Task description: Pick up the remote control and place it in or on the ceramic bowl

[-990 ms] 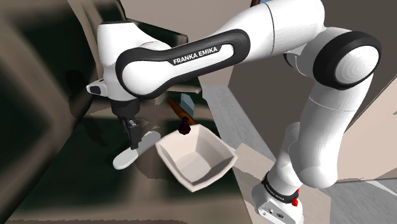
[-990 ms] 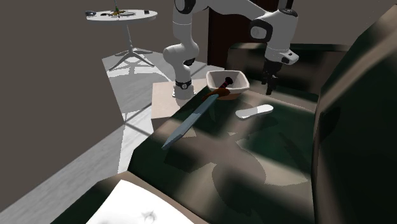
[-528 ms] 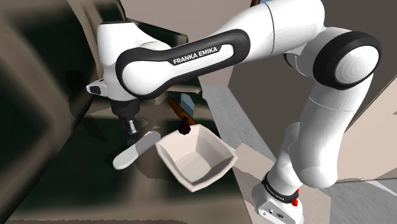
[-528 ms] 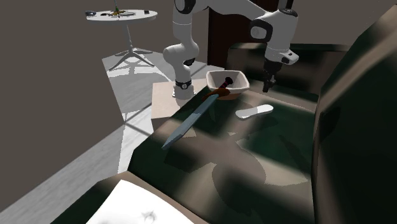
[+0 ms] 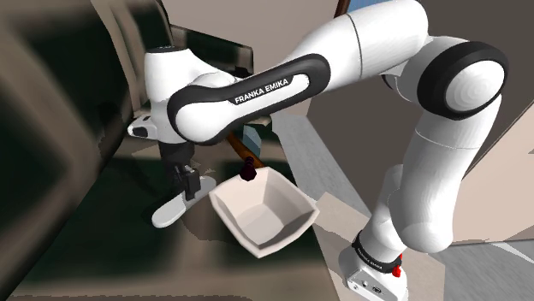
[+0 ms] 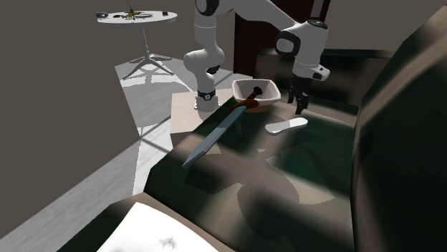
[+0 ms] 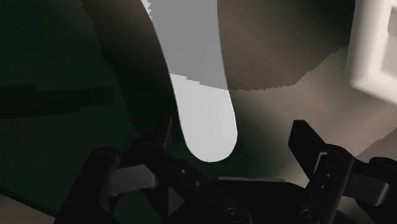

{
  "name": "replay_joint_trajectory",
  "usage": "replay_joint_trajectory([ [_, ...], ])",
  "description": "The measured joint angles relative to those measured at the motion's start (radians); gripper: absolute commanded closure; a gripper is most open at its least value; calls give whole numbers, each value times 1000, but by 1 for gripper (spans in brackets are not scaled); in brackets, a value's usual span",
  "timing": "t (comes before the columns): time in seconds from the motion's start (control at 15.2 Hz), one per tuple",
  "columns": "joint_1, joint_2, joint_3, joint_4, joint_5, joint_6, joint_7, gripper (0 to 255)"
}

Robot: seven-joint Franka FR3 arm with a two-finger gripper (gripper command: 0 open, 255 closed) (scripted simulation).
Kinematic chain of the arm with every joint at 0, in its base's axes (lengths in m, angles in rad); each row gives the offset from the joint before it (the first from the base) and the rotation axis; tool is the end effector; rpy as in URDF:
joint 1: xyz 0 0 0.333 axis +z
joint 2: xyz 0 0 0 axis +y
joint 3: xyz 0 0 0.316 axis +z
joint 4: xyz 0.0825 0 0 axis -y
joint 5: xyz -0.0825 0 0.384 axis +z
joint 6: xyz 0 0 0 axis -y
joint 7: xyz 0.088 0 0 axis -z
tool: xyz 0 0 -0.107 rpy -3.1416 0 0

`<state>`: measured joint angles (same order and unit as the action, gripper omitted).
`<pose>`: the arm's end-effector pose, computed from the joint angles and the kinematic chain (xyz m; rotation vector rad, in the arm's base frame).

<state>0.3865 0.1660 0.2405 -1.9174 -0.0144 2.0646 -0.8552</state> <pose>0.4846 0.3441 0.4087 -2.2926 -2.1064 0.0168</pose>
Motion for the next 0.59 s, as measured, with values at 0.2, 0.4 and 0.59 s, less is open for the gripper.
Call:
replay_joint_trajectory([
  [0.2, -25, 19, -9, -48, -42, 84, -167, 0],
  [0.4, -31, 35, -10, -69, -59, 133, -220, 0],
  [0.59, -32, 56, -12, -81, -67, 169, -224, 0],
])
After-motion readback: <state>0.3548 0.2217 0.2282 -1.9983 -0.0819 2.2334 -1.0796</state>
